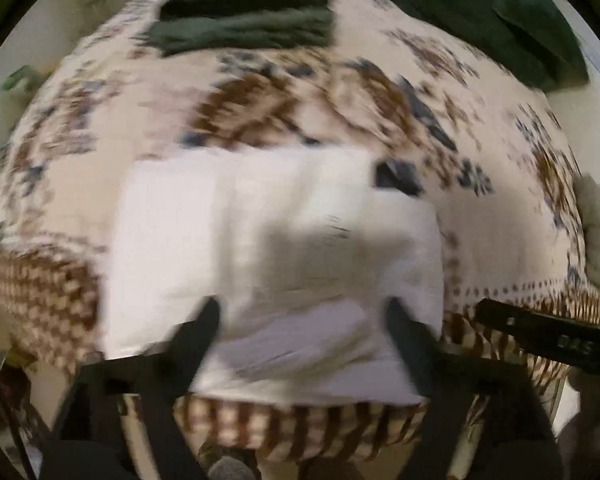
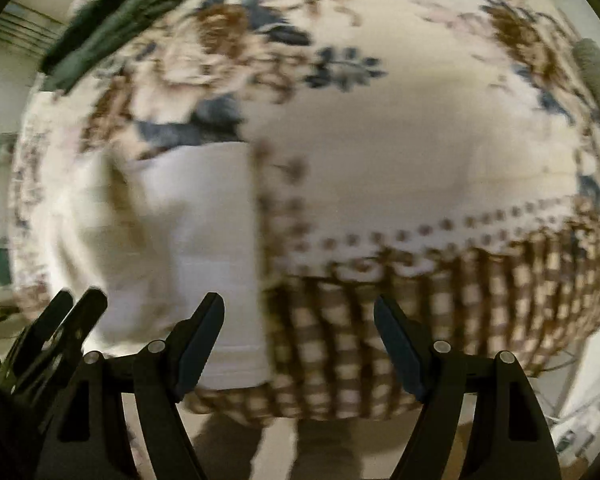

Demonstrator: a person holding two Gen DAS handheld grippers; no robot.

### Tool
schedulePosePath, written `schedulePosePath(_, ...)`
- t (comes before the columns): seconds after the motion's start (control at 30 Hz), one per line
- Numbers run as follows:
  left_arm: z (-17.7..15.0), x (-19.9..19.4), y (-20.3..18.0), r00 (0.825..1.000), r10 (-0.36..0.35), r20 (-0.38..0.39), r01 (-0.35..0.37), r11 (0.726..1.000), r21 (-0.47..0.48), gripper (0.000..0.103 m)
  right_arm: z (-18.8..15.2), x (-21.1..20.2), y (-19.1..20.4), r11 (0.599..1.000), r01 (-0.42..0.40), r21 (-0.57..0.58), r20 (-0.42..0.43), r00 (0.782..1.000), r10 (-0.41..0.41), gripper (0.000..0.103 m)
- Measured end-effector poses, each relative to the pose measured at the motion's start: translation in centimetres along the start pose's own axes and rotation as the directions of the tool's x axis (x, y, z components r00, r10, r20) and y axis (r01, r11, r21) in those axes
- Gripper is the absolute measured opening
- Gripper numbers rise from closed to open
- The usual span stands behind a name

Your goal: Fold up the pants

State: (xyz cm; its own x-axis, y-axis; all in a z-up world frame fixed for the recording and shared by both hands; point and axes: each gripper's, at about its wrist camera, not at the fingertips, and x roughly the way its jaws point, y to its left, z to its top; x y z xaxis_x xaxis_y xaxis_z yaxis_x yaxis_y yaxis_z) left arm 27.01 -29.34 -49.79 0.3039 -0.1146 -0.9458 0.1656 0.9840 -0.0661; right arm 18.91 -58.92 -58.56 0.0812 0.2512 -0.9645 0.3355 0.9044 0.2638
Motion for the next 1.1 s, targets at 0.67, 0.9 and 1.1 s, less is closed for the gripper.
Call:
schedulePosePath(0.67, -4.9, -0.4, 20.5, 0.949, 0.300, -0.096, -0.314, 0.870, -0.380, 0.093, -0.4, 7.8, 12.1, 0.946, -0.324, -0.002, 0.015, 0.946, 0.324, 0.020)
schedulePosePath(0.9, -4.1, -1.3, 20.9, 0.986, 0.169, 0.017, -0.142, 0.876, -0.461, 0.093, -3.1, -4.2, 5.8, 0.961, -0.266, 0.077, 0.259, 0.936, 0.238, 0.014)
schedulePosePath(1.1, -1.8, 0.6, 18.7, 0.999, 0.044, 0.015, -0.033, 0.897, -0.440, 0.093, -3.8, -3.7, -5.4, 0.960, -0.109, 0.257, 0.223, 0.973, 0.051, 0.014)
